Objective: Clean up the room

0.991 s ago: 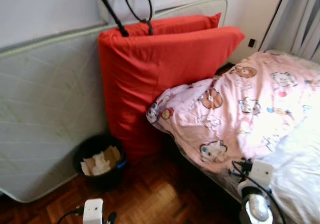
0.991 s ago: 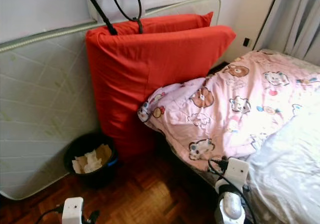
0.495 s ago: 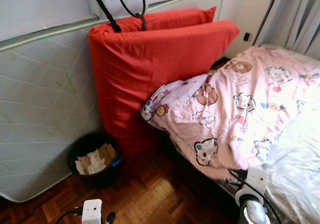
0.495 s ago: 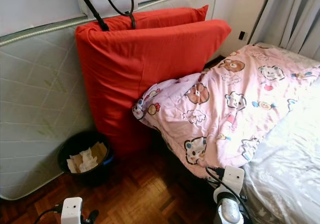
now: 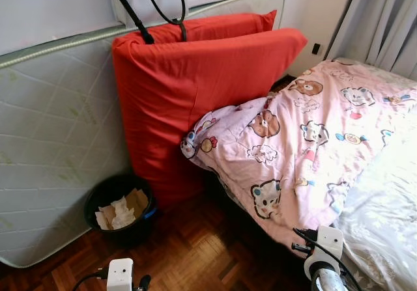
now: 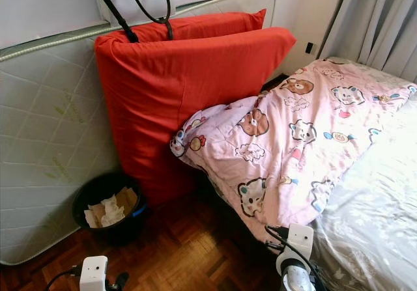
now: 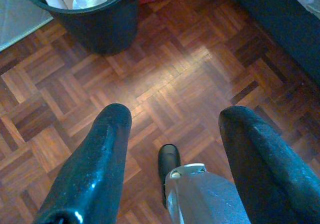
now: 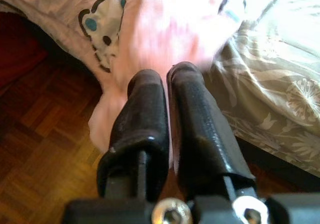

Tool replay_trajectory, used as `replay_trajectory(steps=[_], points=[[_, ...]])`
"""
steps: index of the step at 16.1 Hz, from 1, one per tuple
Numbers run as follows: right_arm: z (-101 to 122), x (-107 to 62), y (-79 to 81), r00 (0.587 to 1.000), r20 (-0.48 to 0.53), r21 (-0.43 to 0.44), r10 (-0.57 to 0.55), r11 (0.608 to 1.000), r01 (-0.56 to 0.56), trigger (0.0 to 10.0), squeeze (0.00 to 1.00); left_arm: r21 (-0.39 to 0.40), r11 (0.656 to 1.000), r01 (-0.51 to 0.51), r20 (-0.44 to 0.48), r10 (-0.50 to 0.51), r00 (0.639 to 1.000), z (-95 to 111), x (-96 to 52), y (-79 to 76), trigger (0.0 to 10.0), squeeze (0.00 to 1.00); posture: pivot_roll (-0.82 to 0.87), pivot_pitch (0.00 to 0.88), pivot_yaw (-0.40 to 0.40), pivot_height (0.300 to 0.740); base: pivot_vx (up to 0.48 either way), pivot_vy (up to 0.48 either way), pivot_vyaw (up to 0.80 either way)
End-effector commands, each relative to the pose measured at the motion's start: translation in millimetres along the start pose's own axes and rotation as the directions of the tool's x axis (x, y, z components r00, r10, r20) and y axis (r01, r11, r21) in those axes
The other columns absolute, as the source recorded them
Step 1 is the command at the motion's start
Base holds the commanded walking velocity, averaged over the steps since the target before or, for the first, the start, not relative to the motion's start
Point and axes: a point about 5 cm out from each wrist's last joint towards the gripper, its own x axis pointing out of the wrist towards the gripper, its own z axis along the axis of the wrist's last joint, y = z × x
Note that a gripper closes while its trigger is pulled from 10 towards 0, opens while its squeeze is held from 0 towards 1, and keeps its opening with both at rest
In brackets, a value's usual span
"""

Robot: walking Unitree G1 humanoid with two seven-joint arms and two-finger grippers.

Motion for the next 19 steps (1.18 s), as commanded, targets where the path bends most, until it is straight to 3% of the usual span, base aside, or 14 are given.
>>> replay_trajectory(steps=[1, 4, 5, 8, 10, 12, 14, 17, 19], points=[[0, 1.1, 2.2, 1.000, -0.010, -0.012, 0.013, 1.000, -0.013, 10.0, 0.76, 0.023, 1.000, 0.012, -0.012, -0.012, 1.000, -3, -0.9, -0.7, 10.0, 0.00, 0.05, 0.000, -0.018, 0.740, 0.000, 0.000, 0.00], [-5, 0.0, 1.4, 0.999, -0.039, -0.016, 0.016, 1.000, -0.017, 10.0, 0.76, 0.024, 1.000, 0.017, -0.008, -0.016, 1.000, -1, 0.2, -1.7, 10.0, 0.00, 0.06, 0.000, -0.018, 0.740, 0.000, 0.000, 0.00], [-8, -0.5, 1.3, 0.998, -0.059, -0.024, 0.023, 0.999, -0.024, 10.0, 0.00, 0.027, 0.999, 0.020, -0.008, -0.020, 1.000, 0, 0.6, -2.1, 10.0, 0.00, 0.05, 0.000, -0.018, 0.740, 0.000, 0.000, 0.00], [-18, -2.4, 3.2, 0.989, -0.137, -0.055, 0.064, 0.996, -0.072, 10.0, 0.00, 0.065, 0.995, 0.070, -0.018, -0.069, 0.997, 2, 2.4, -7.5, 10.0, 0.00, 0.05, 0.000, -0.017, 0.740, 0.000, 0.000, 0.00], [-35, -7.6, 2.8, 0.965, -0.253, -0.042, 0.072, 0.995, -0.085, 10.0, 0.00, 0.041, 0.995, 0.086, -0.048, -0.084, 0.995, 3, 4.6, -9.2, 10.0, 0.00, 0.04, 0.000, -0.021, 0.740, 0.000, 0.000, 0.00], [-54, -17.1, -0.4, 0.930, -0.358, -0.061, 0.087, 0.991, -0.116, 10.0, 0.00, 0.068, 0.991, 0.115, -0.084, -0.109, 0.991, 4, 6.3, -11.0, 10.0, 0.00, 0.04, 0.000, -0.019, 0.740, 0.000, 0.000, 0.00], [-63, -22.6, -3.0, 0.922, -0.383, 0.023, 0.060, 0.998, -0.056, 10.0, 0.00, 0.049, 0.994, 0.100, -0.082, -0.096, 0.992, 6, 7.4, -10.9, 10.0, 0.00, 0.04, 0.000, -0.011, 0.740, 0.000, 0.000, 0.00], [-72, -29.2, 0.4, 0.911, -0.410, 0.070, 0.037, 0.998, -0.009, 10.0, 0.00, 0.037, 0.996, 0.081, -0.098, -0.077, 0.992, 3, 6.8, -8.7, 10.0, 0.00, 0.01, 0.000, 0.001, 0.740, 0.000, 0.000, 0.00], [-77, -32.3, 2.7, 0.902, -0.426, 0.054, 0.068, 0.997, -0.049, 10.0, 0.00, 0.024, 0.998, 0.064, -0.134, -0.060, 0.989, -4, 4.5, -6.5, 10.0, 0.00, 0.01, 0.000, 0.004, 0.740, 0.000, 0.000, 0.00]])
